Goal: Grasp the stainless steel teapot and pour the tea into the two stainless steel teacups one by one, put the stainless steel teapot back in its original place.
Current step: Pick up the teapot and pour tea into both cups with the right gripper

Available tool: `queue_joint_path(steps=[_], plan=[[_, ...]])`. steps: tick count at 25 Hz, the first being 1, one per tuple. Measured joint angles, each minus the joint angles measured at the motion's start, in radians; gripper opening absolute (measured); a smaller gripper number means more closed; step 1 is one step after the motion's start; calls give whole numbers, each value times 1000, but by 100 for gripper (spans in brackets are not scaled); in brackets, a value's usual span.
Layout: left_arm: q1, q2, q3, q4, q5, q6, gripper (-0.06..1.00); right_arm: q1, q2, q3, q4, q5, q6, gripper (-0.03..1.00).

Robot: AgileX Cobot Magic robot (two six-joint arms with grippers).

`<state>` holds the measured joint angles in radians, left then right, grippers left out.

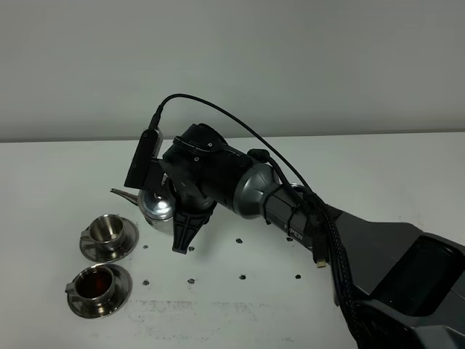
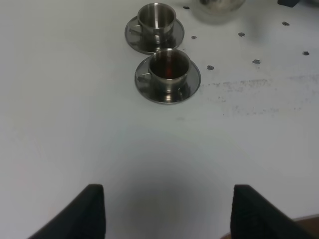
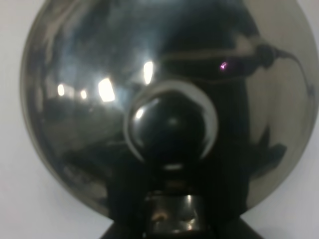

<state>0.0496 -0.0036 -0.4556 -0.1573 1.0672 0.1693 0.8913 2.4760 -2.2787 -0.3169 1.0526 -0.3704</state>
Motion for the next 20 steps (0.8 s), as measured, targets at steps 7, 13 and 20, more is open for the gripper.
queue_joint_path(steps=[7,13,20], plan=[[0,0,0,0,0,0,54,17,19,0,-27,-16,0,17],[0,0,0,0,0,0,54,31,21,0,-89,-25,0,17],[0,0,0,0,0,0,54,59,37,0,-133,-39,1,17]])
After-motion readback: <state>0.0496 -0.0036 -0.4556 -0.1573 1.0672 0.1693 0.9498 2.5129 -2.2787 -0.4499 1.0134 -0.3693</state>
